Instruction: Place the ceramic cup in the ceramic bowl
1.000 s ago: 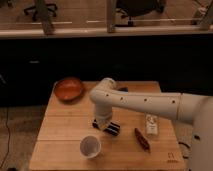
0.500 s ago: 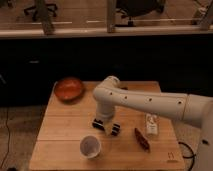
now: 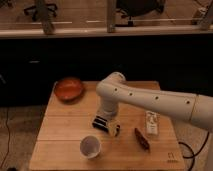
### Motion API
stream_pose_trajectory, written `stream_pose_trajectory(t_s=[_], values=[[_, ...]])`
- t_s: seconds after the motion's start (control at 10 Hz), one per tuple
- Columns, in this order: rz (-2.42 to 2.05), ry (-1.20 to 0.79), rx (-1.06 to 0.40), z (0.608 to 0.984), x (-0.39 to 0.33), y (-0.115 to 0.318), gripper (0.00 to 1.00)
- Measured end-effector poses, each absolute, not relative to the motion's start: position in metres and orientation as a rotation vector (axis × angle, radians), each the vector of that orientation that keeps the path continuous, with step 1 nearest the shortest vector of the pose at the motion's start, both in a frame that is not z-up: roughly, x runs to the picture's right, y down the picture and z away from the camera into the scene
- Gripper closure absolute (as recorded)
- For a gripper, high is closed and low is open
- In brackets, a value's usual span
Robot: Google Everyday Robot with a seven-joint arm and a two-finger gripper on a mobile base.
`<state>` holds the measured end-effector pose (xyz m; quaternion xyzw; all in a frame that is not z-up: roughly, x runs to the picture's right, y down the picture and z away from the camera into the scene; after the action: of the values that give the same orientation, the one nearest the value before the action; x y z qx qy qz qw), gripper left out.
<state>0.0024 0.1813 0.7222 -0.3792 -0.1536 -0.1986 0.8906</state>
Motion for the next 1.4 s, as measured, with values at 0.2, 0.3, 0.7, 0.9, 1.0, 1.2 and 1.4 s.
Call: stream_pose_trajectory(t_s=[0.2,0.3,0.7,0.9,1.0,1.2,1.4], values=[[-0.398,-0.348,-0.800,0.712,0.000,0.178,0.20],[-0.393,-0.364,-0.811,0.708,-0.004,0.180,0.20],[-0.382,-0.415,-0.841,0.698,-0.040,0.191,0.20],[-0.355,-0.422,-0.857,0.693,-0.049,0.194,0.20],[-0.339,-0.422,-0.865,0.691,-0.052,0.194,0.20],[-0.286,-0.417,-0.893,0.687,-0.058,0.195,0.20],[-0.253,-0.407,-0.919,0.684,-0.061,0.196,0.20]])
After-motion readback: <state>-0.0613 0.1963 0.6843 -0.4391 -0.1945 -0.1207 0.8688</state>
